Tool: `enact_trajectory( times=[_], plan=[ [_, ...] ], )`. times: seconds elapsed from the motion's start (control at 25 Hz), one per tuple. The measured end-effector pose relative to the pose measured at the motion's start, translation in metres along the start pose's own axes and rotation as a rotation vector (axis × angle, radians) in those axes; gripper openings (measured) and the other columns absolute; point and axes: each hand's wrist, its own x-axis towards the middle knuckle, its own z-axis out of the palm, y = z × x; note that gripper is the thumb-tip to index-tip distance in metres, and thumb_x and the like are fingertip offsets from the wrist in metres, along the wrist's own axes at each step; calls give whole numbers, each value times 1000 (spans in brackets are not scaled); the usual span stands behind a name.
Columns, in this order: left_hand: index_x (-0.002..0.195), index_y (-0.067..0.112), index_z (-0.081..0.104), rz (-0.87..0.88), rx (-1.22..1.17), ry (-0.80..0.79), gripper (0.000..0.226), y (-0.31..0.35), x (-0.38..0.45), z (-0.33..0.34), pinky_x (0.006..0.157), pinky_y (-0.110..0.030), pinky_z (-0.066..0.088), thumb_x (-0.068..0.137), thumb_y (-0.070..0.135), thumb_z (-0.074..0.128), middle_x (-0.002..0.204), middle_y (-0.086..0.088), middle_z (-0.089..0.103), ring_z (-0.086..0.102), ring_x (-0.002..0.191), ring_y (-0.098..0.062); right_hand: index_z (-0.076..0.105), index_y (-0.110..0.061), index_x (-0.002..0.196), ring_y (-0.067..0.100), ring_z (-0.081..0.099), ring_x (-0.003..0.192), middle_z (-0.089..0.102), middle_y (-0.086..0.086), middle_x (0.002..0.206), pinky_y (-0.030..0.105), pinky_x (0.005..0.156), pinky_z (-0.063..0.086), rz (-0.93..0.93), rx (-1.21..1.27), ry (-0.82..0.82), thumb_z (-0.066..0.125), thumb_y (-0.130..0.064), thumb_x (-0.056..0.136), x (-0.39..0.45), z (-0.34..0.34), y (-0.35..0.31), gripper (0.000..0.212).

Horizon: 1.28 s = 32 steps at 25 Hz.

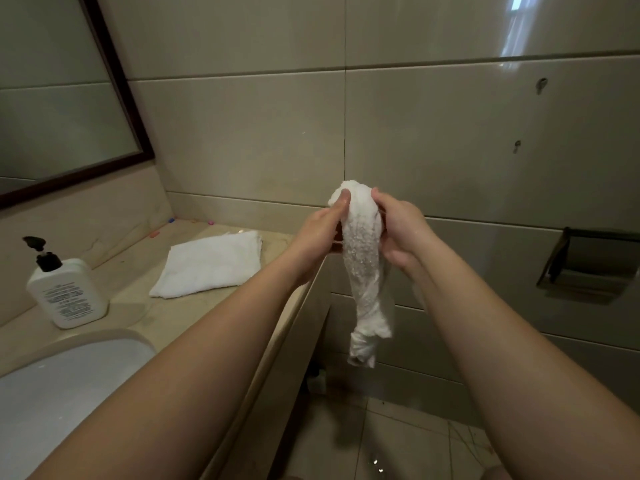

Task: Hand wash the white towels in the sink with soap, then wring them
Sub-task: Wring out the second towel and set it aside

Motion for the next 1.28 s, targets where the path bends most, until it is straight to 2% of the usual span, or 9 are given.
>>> enact_trajectory(
  times=[0.12, 0.24, 0.32, 0.52, 0.6, 0.76, 1.0, 1.16, 1.28],
  plan=[
    [115, 9, 70, -2, 122, -67, 36, -27, -10, -4, 88, -40, 60, 99, 40, 62, 105, -8, 76, 72, 90, -14, 64, 8, 112, 31, 69, 84, 70, 22, 98, 44, 81, 57, -19, -15, 70, 50, -19, 104, 7, 0, 5, 31],
    [120, 8, 63, 94, -37, 21, 22, -27, -9, -3, 74, -31, 60, 99, 15, 64, 105, -9, 73, 73, 87, -14, 62, 2, 123, 22, 69, 86, 71, 15, 99, 31, 69, 58, -88, -74, -54, 49, -14, 104, 9, 1, 7, 28],
    [122, 14, 61, 160, -142, 136, 23, -18, -1, -10, 81, -36, 60, 99, 14, 64, 110, -10, 73, 72, 96, -20, 62, -8, 126, 11, 70, 78, 73, 6, 96, 22, 61, 55, -79, -180, -185, 48, -22, 106, 4, 3, 9, 28],
    [104, 15, 66, 137, -197, 437, 19, 0, 18, -60, 92, -49, 58, 92, 30, 71, 103, -10, 75, 72, 98, -28, 73, -9, 92, 12, 57, 73, 68, 2, 79, 25, 70, 47, -94, -682, -268, 61, -41, 97, -5, 28, 23, 36],
    [101, 13, 64, 125, -251, 402, 20, 4, 11, -83, 82, -40, 60, 96, 33, 67, 92, -7, 73, 72, 84, -23, 64, -13, 76, 14, 50, 64, 58, 3, 69, 29, 63, 42, -159, -697, -278, 61, -34, 99, -2, 51, 33, 31],
    [112, 10, 68, -9, -74, 223, 30, -7, -23, -123, 60, -24, 51, 101, 36, 59, 83, 1, 72, 65, 63, -8, 61, -9, 82, 23, 50, 70, 56, 14, 78, 34, 66, 43, -177, -342, -209, 52, -19, 104, 13, 98, 55, 26],
    [118, 12, 67, -60, 36, 264, 28, -39, -48, -174, 84, -37, 58, 92, 20, 74, 102, -8, 77, 74, 91, -23, 65, -15, 103, 27, 67, 94, 70, 10, 98, 41, 88, 54, -113, -256, -226, 45, -24, 107, 18, 147, 109, 22],
    [106, 9, 71, -105, 128, 393, 28, -61, -56, -176, 69, -26, 59, 88, 29, 80, 93, -5, 77, 74, 81, -15, 68, -7, 96, 16, 58, 65, 66, 3, 73, 24, 56, 44, 0, -608, -284, 52, -35, 103, 17, 134, 129, 32],
    [120, 14, 65, -145, 91, 371, 42, -76, -58, -168, 94, -38, 57, 90, 43, 74, 113, -6, 74, 72, 104, -23, 67, -9, 82, 17, 57, 63, 66, 3, 72, 28, 59, 43, 49, -622, -287, 58, -36, 100, 16, 125, 133, 34]
  ],
)
